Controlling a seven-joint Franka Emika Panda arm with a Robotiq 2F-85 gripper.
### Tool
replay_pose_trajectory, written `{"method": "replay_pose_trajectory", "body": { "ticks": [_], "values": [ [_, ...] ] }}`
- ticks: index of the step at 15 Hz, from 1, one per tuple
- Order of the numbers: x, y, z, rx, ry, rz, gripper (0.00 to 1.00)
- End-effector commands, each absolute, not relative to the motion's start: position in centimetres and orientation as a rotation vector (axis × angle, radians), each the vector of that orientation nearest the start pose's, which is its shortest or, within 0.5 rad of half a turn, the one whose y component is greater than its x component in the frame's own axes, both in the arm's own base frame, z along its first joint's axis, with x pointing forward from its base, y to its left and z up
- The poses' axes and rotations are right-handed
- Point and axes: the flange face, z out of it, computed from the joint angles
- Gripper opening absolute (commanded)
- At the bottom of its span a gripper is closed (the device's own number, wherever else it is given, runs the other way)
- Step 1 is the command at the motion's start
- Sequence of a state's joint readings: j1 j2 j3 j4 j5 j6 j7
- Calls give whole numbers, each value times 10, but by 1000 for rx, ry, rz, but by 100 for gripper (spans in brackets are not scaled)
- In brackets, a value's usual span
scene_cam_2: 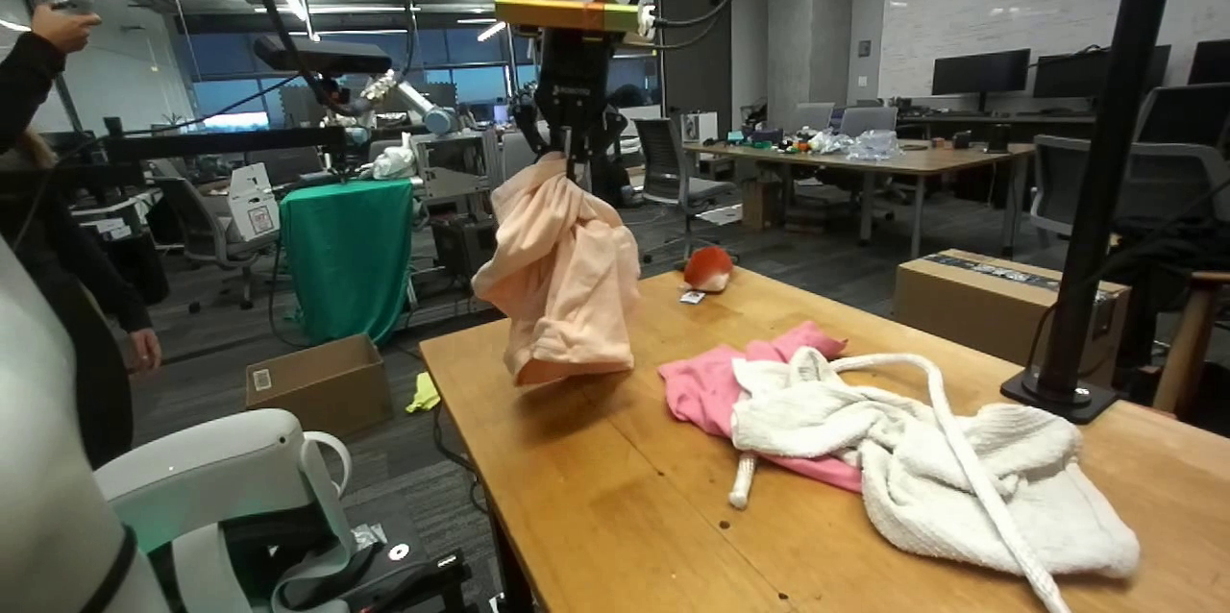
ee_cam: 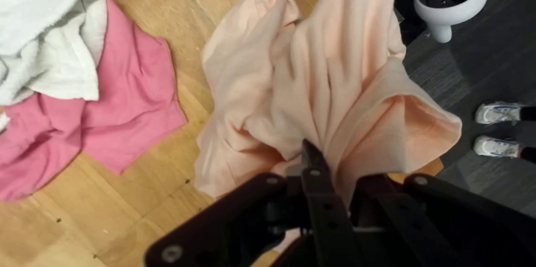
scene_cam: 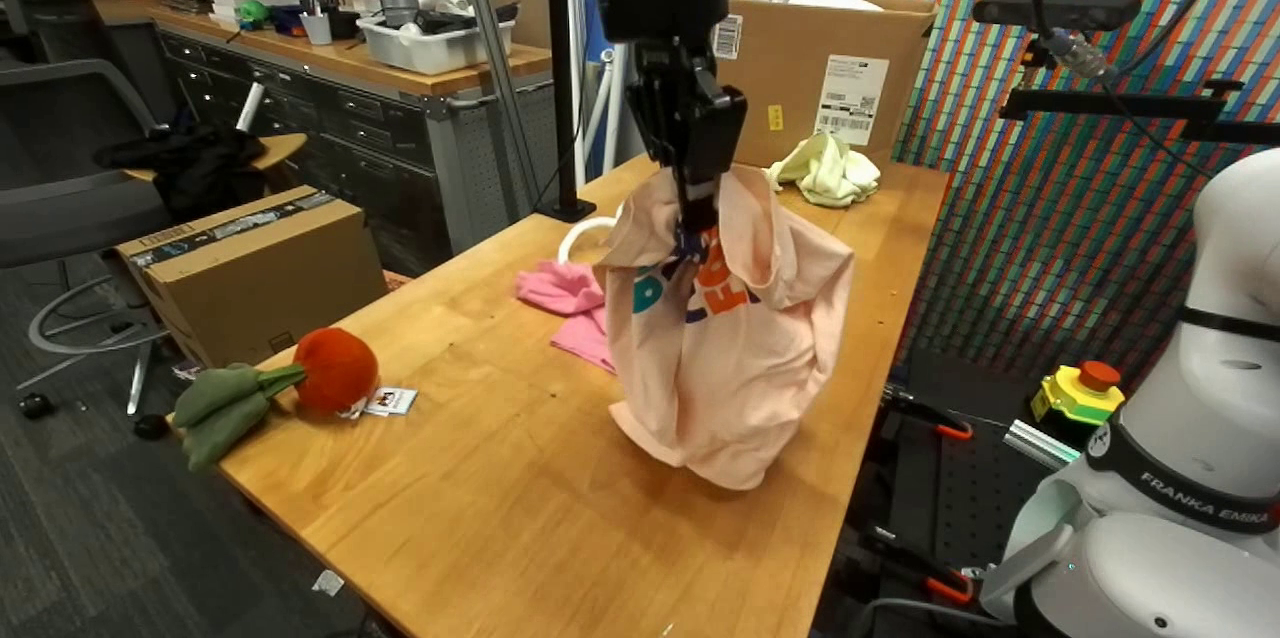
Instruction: Pick up the cloths and put them around the table.
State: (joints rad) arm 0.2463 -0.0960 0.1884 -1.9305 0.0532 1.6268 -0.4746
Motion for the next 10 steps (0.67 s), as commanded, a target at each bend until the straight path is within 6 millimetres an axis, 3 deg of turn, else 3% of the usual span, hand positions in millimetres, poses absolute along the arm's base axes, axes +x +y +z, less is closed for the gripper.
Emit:
{"method": "replay_pose_trajectory", "body": {
  "ticks": [1,5,10],
  "values": [
    [471,246,530,-2662,-1441,324,5],
    [492,256,542,-2591,-1412,237,5],
    [512,265,541,-2500,-1305,205,5]
  ]
}}
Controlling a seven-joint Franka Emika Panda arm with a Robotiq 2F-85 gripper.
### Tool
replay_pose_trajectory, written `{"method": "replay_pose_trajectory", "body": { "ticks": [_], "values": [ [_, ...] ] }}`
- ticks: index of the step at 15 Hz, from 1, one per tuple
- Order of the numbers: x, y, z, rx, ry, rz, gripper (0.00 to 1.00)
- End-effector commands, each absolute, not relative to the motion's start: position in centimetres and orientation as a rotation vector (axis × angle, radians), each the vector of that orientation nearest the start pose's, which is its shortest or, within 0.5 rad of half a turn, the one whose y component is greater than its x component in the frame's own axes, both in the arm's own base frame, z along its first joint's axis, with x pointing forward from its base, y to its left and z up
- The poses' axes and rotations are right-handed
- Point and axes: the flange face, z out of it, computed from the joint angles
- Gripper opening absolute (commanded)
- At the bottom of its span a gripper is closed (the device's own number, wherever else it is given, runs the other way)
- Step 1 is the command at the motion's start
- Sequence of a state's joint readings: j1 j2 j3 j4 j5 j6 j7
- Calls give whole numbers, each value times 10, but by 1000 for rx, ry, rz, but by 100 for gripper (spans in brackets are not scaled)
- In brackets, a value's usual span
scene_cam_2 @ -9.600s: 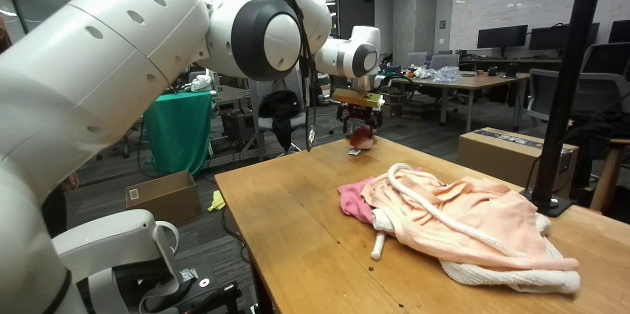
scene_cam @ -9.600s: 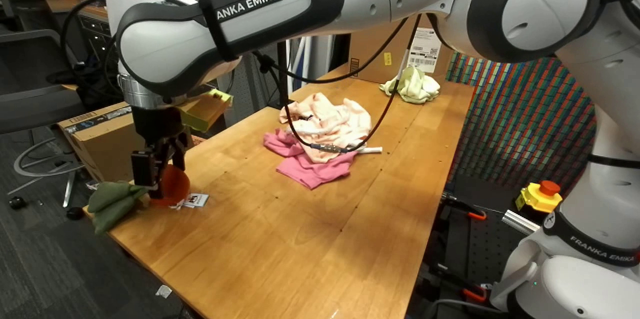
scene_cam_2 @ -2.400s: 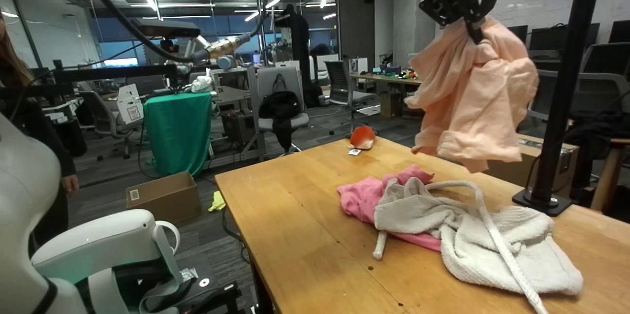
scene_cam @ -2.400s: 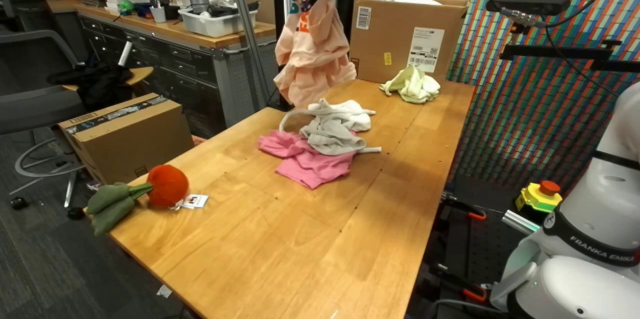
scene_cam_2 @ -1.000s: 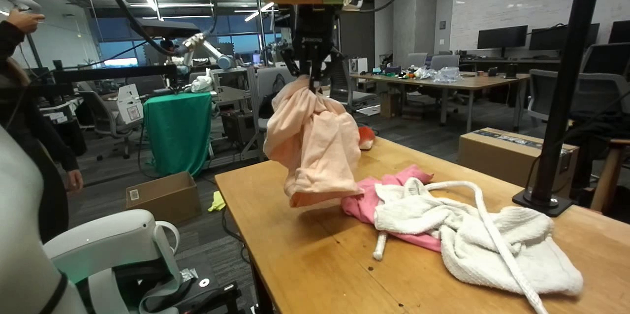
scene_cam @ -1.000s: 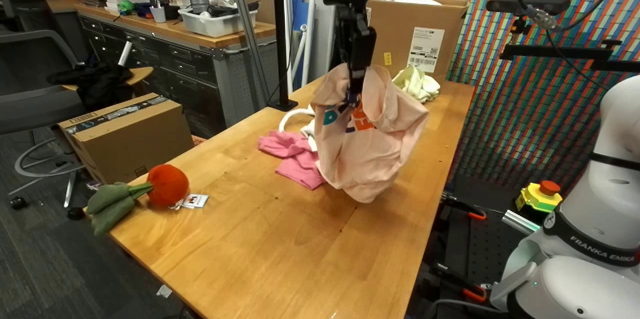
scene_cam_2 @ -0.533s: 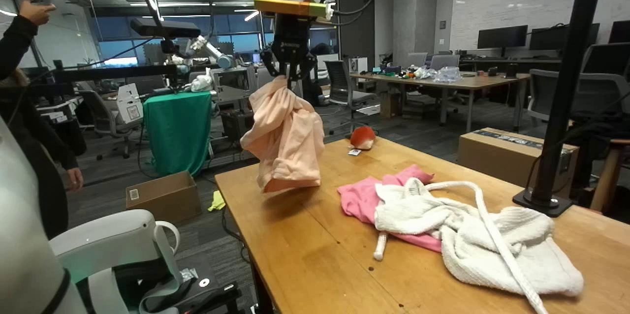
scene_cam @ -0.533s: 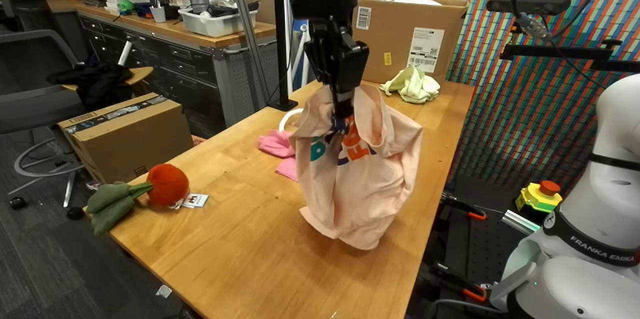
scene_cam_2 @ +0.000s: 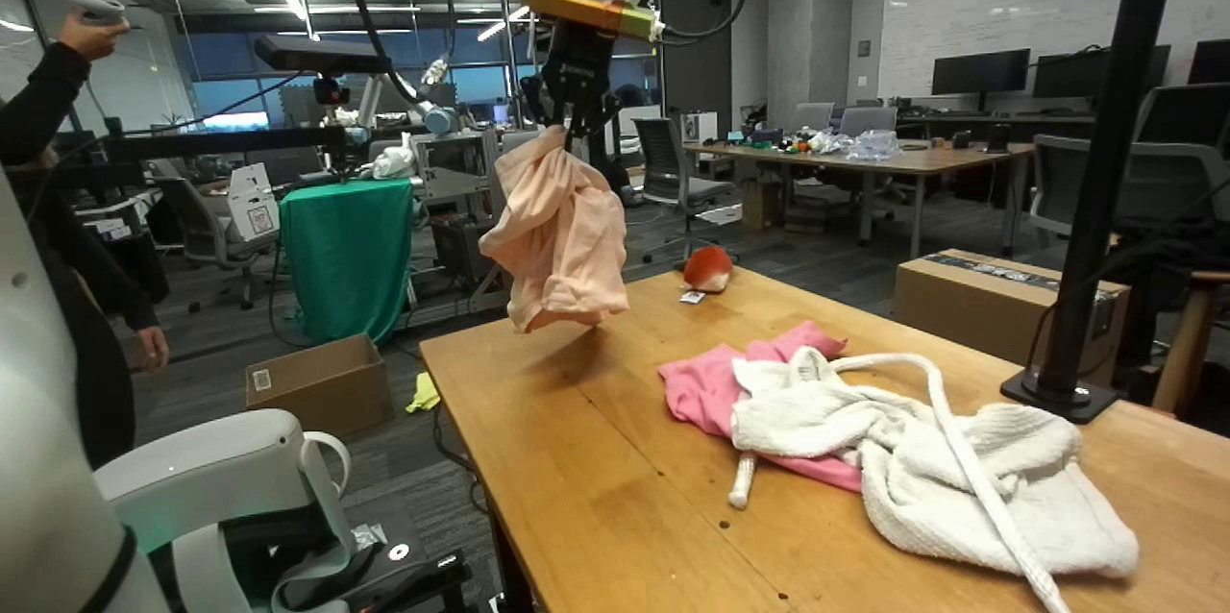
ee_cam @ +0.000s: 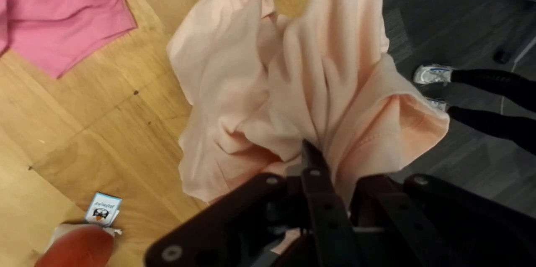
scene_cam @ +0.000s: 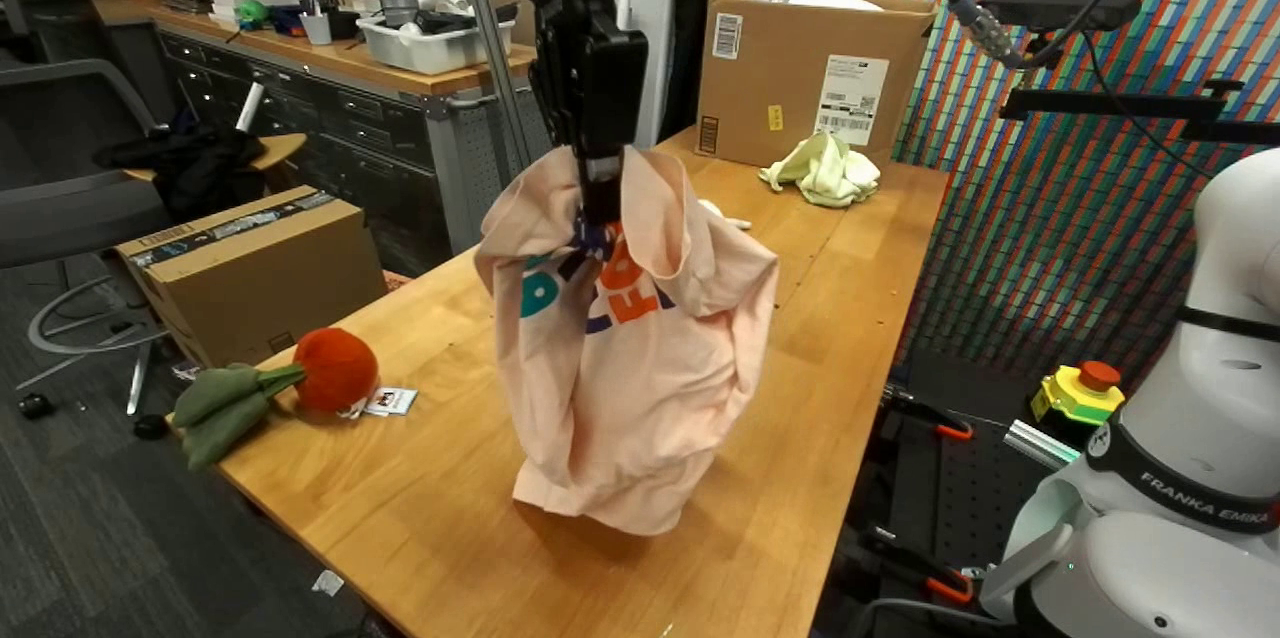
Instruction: Pick up the cloths and put them around the table.
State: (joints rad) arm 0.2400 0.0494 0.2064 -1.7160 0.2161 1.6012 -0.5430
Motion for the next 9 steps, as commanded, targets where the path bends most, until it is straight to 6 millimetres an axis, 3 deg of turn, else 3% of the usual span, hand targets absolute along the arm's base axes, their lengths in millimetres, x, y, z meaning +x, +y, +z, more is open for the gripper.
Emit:
{"method": "replay_pose_trajectory", "body": {
  "ticks": [1,5,9],
  "values": [
    [516,267,537,-2482,-1285,220,5],
    [524,270,521,-2425,-1200,304,5],
    [520,270,499,-2405,-1149,411,5]
  ]
}}
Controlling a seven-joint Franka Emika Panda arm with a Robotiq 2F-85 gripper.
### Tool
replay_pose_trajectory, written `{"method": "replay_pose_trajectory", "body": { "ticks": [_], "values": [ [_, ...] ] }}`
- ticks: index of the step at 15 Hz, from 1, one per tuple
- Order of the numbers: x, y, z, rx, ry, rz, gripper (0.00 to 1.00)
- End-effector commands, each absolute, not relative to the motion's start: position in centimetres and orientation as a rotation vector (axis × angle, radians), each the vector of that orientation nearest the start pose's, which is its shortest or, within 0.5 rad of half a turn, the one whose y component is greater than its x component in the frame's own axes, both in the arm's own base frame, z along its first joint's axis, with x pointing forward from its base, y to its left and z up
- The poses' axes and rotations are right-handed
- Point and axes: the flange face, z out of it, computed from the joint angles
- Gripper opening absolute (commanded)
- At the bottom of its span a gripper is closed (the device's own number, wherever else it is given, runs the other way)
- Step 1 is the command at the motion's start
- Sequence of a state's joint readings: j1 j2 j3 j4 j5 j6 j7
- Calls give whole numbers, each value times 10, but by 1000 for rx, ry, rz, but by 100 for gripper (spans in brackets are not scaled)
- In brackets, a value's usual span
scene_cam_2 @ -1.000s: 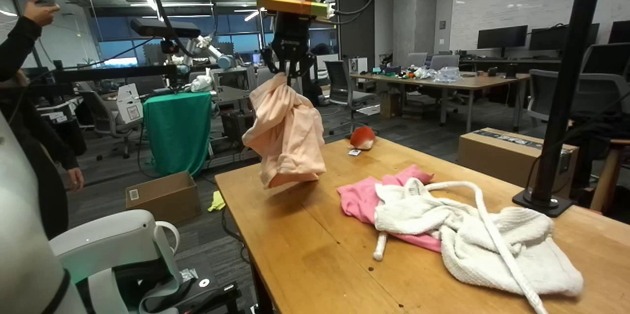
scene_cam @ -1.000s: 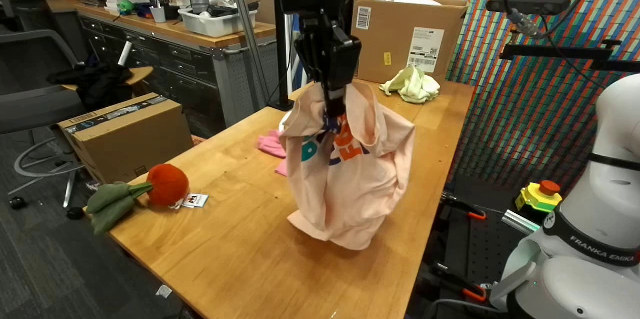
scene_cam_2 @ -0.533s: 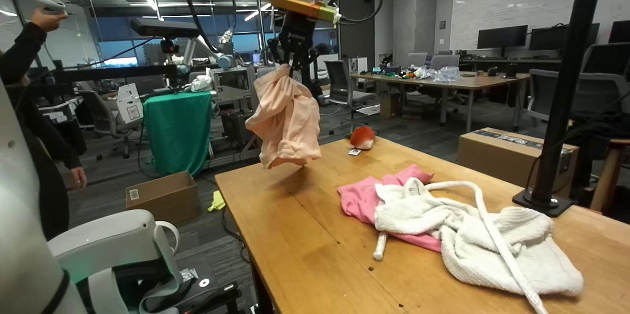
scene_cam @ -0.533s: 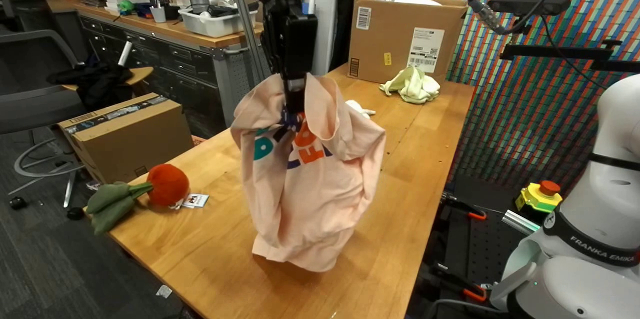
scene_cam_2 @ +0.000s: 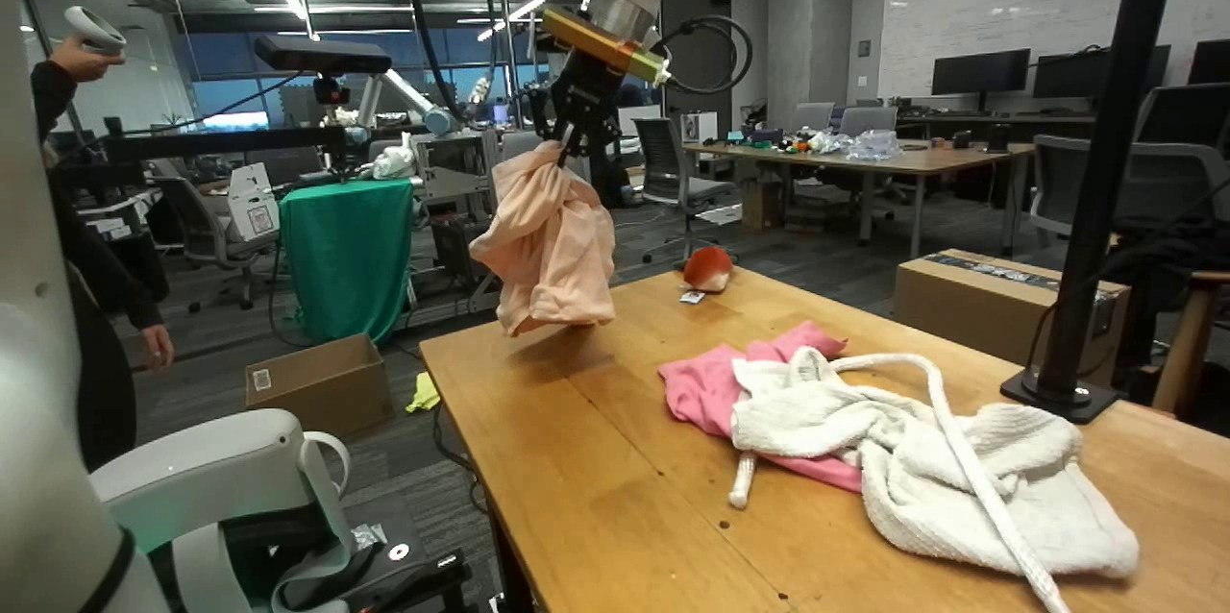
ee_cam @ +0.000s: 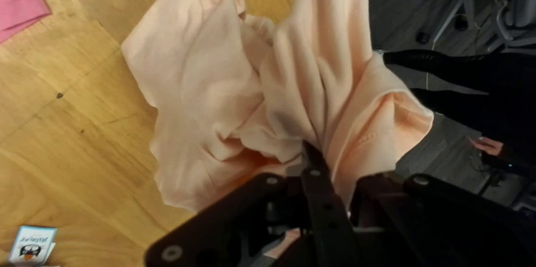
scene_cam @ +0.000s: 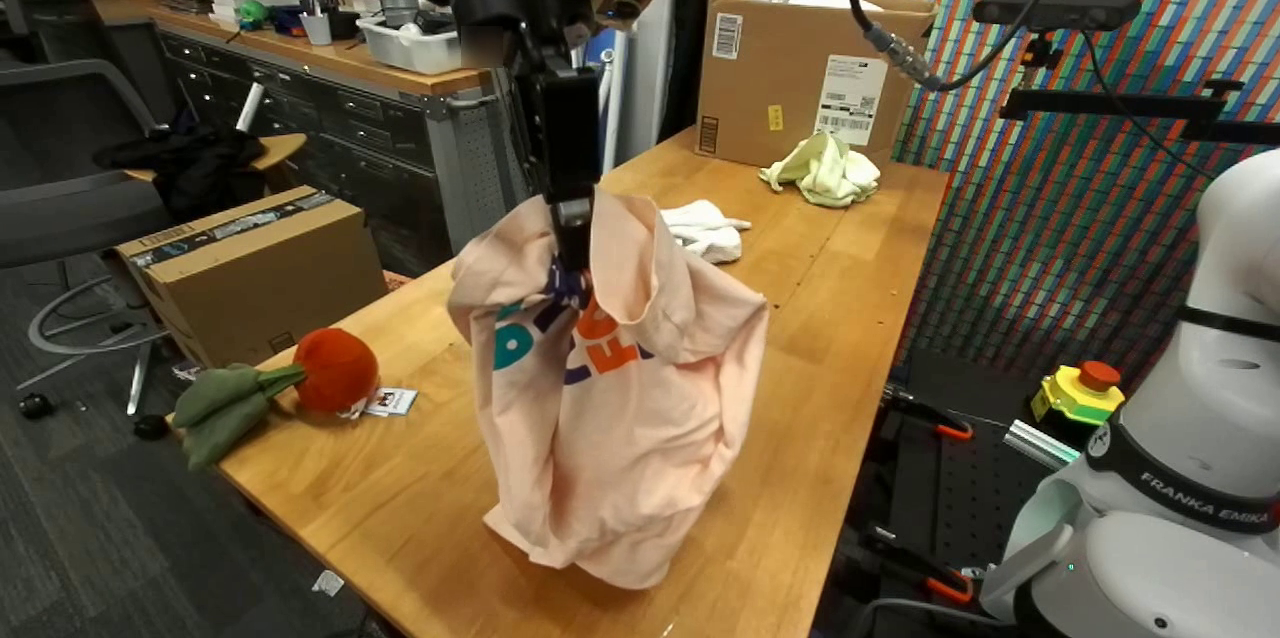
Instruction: Pick up the cloths and put them around the table.
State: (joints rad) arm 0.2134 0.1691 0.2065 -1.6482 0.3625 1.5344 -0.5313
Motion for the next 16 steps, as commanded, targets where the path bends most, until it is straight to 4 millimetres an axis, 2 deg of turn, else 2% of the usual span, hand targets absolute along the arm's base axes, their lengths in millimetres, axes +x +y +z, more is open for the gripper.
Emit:
{"method": "replay_pose_trajectory", "body": {
  "ticks": [1,5,11,14,15,16],
  "values": [
    [518,270,495,-2402,-1146,431,5],
    [508,280,483,-2400,-1156,470,4],
    [487,306,472,-2407,-1175,504,4],
    [482,315,466,-2411,-1169,523,3],
    [483,317,465,-2418,-1170,506,28],
    [484,318,464,-2429,-1179,486,36]
  ]
}}
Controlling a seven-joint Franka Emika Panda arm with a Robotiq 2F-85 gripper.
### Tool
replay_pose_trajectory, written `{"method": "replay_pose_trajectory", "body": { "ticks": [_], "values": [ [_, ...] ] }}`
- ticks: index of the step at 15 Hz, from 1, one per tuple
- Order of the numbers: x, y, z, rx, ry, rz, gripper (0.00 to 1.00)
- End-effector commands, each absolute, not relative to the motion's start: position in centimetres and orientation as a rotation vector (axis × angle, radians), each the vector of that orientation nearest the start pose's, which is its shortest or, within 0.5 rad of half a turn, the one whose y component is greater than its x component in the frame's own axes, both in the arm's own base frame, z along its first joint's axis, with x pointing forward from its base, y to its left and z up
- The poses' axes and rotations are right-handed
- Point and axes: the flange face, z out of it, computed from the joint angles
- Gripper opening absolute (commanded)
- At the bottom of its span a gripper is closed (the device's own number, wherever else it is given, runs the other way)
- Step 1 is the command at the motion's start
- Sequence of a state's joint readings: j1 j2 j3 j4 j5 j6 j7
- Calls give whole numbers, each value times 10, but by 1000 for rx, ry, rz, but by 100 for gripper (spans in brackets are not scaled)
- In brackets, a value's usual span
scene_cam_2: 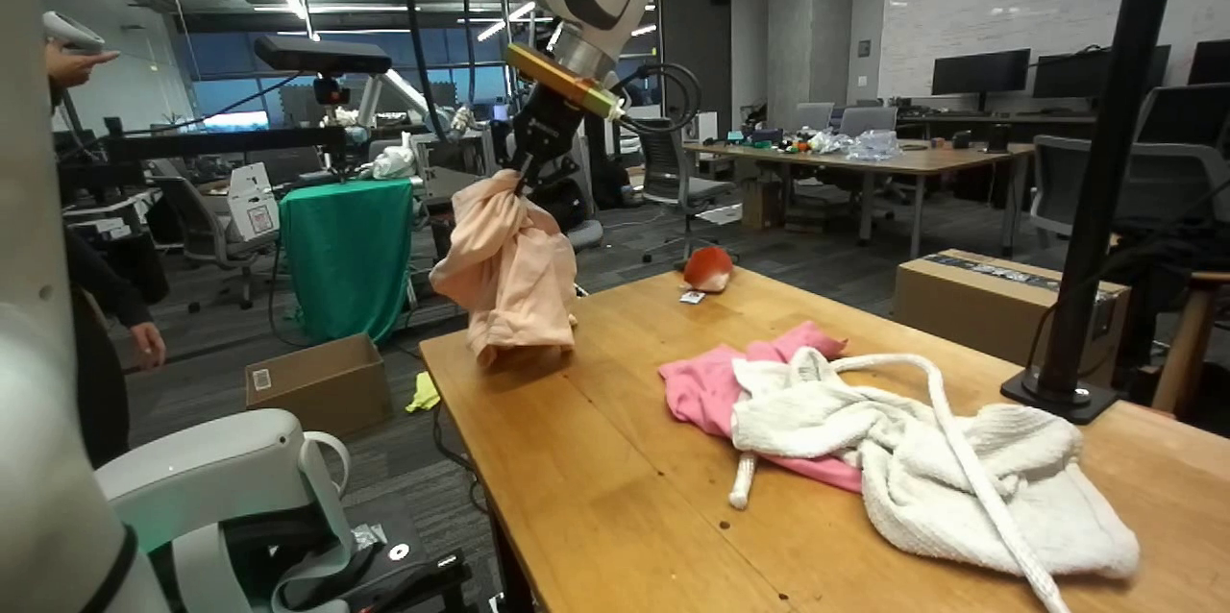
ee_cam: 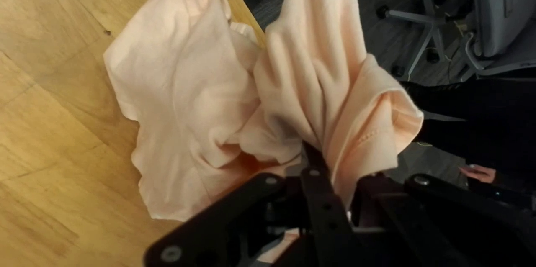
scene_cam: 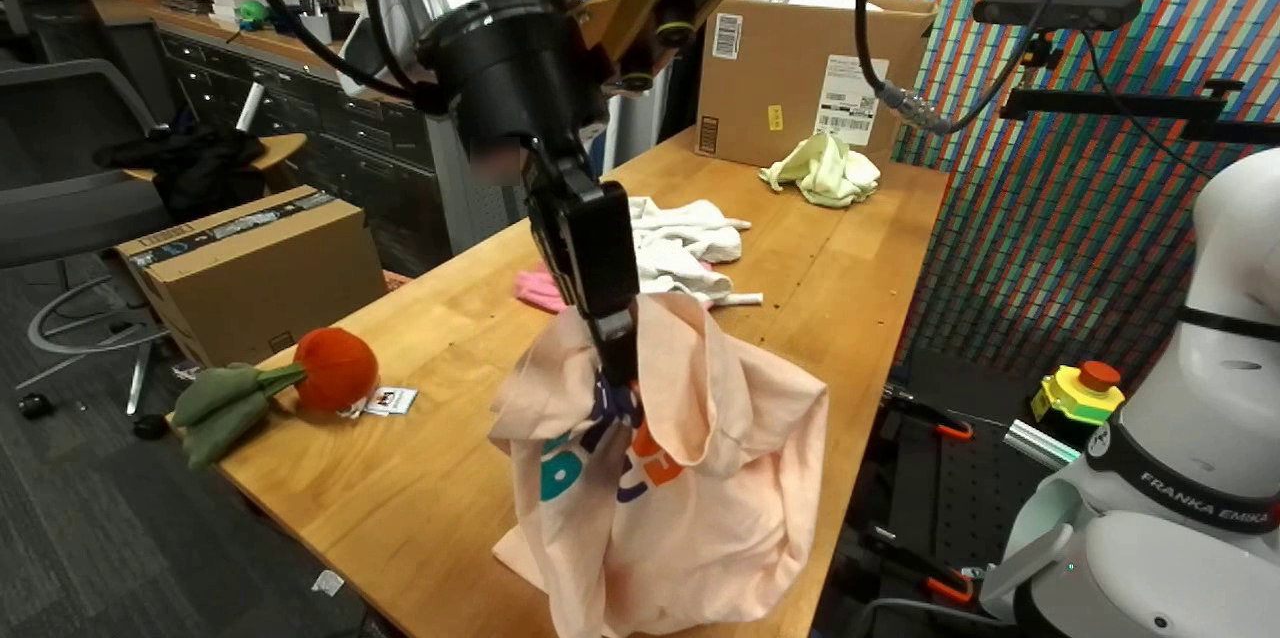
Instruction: Pick up the cloths and put them around the table.
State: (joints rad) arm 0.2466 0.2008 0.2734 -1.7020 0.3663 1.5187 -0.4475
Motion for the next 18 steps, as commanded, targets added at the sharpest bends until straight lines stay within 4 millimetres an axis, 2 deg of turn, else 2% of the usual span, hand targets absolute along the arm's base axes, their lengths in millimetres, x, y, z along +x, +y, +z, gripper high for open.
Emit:
{"method": "replay_pose_trajectory", "body": {
  "ticks": [1,5,9,12,18],
  "values": [
    [486,319,463,-2430,-1188,476,41],
    [499,317,462,-2482,-1188,397,73],
    [516,303,462,-2614,-1223,313,100],
    [538,274,461,-2787,-1230,239,100],
    [584,189,441,-3084,-1171,172,100]
  ]
}}
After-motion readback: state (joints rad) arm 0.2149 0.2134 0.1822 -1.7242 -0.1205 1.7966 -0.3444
